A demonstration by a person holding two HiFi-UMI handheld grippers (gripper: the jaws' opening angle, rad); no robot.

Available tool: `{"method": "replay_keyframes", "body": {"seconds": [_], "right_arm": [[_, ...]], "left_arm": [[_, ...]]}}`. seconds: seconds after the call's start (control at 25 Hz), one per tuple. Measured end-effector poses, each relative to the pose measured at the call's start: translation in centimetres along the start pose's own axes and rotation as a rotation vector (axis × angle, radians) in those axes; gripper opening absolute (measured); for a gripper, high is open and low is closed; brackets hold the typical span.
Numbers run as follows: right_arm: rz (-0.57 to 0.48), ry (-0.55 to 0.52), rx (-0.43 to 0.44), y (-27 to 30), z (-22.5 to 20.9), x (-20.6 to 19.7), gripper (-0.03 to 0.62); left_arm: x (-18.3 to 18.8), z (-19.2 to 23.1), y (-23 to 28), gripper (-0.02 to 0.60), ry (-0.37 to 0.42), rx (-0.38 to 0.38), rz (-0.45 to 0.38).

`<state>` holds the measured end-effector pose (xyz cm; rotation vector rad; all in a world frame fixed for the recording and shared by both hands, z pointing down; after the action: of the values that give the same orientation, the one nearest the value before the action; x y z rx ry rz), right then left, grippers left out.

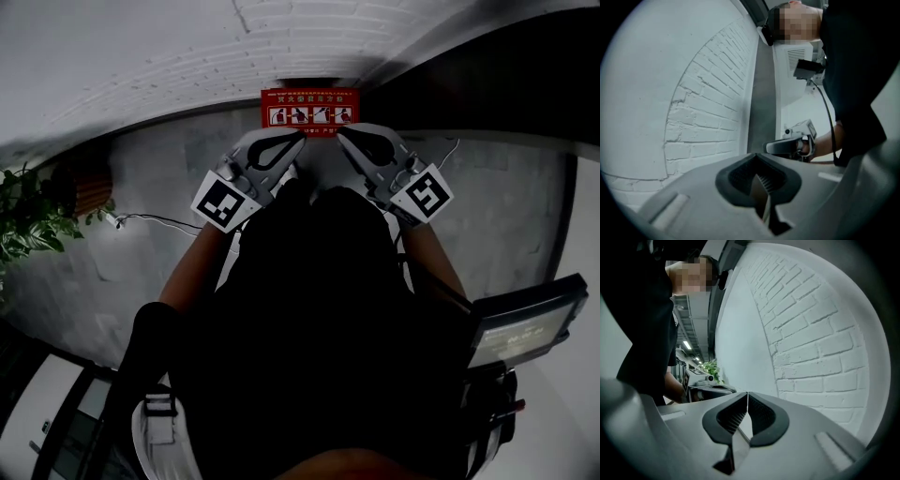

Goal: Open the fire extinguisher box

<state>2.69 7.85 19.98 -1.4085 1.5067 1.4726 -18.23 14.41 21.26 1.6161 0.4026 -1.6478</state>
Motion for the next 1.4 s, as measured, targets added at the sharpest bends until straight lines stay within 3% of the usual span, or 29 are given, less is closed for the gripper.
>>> {"method": "replay_keyframes", "body": {"seconds": [0.36,0.52,0.76,1.08,1.4], "right_arm": [[0.001,0.001,0.036,1.3,-5.7,0.1,0.012],[-0.008,0.029,0.026,2.3,-8.8,-1.9,0.012],[0.002,0.102,-0.037,3.6,-11.4,-7.5,0.012],[-0.030,0.406,-0.144,5.6,-14.3,-18.9,0.012],[-0.079,0.741,-0.287,5.6,-14.8,-28.4,0.012]], "left_arm": [[-1.1,3.1,3.8,0.002,-0.011,0.067,0.009],[-2.8,4.1,6.4,0.002,0.007,0.111,0.049],[-6.6,5.3,10.6,0.002,-0.022,0.107,0.059],[-13.0,5.8,16.5,0.002,0.005,0.150,0.102],[-19.5,5.5,21.1,0.002,-0.029,0.125,0.161]]}}
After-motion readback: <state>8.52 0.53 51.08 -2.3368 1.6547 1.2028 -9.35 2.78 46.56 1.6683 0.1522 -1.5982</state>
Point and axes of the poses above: the fingertips, and each gripper's own axes: y forward along the fingers, z to its left, x out of its top, the point moved 10 cm from there along -y, backward along the fingers, and after that the axes turned 13 degrees about z, right-handed, at the moved point
